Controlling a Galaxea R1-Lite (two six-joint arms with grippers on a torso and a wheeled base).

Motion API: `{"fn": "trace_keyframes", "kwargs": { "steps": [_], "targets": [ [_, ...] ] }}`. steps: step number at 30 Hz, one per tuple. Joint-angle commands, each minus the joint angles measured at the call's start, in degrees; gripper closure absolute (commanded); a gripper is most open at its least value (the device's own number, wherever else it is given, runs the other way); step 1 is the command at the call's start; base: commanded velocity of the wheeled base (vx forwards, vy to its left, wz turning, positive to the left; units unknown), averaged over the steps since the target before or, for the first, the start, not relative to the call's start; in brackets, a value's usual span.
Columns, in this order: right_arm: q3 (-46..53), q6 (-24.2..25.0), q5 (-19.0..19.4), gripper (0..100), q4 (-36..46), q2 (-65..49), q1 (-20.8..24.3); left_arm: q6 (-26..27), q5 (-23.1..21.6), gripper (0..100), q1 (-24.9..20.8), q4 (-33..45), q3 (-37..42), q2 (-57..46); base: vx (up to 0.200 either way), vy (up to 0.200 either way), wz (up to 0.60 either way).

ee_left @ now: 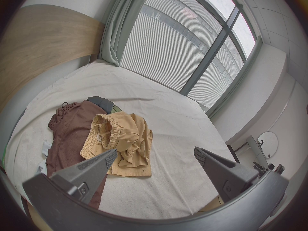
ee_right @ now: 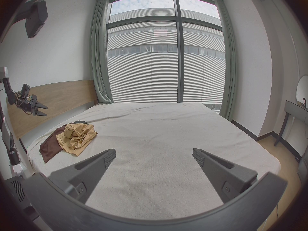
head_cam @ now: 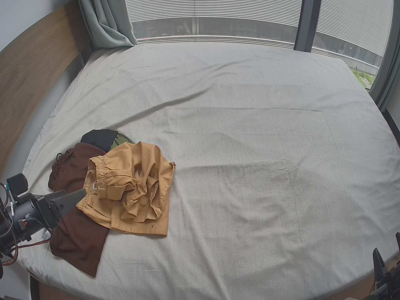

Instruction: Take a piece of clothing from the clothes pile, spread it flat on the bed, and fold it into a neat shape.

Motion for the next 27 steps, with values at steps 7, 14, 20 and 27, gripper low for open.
{"fn": "trace_keyframes", "kwargs": {
  "steps": [7,14,20,27],
  "targets": [
    [0.92,-0.05,0.04,0,-0.09,-0.93,0.01,0.25,-2.99,0,1.63,-7.08,-0.14,10.58,0.0,0.0,0.0],
    [0.92,-0.05,0.04,0,-0.09,-0.93,0.01,0.16,-3.17,0,1.71,-13.59,0.12,17.34,0.0,0.0,0.0],
    [0.92,-0.05,0.04,0,-0.09,-0.93,0.01,0.08,-4.66,0,1.8,-16.84,-0.49,21.65,0.0,0.0,0.0],
    [0.92,-0.05,0.04,0,-0.09,-0.93,0.01,0.08,-6.07,0,4.26,-20.88,-0.76,26.48,0.0,0.0,0.0]
  ]
}}
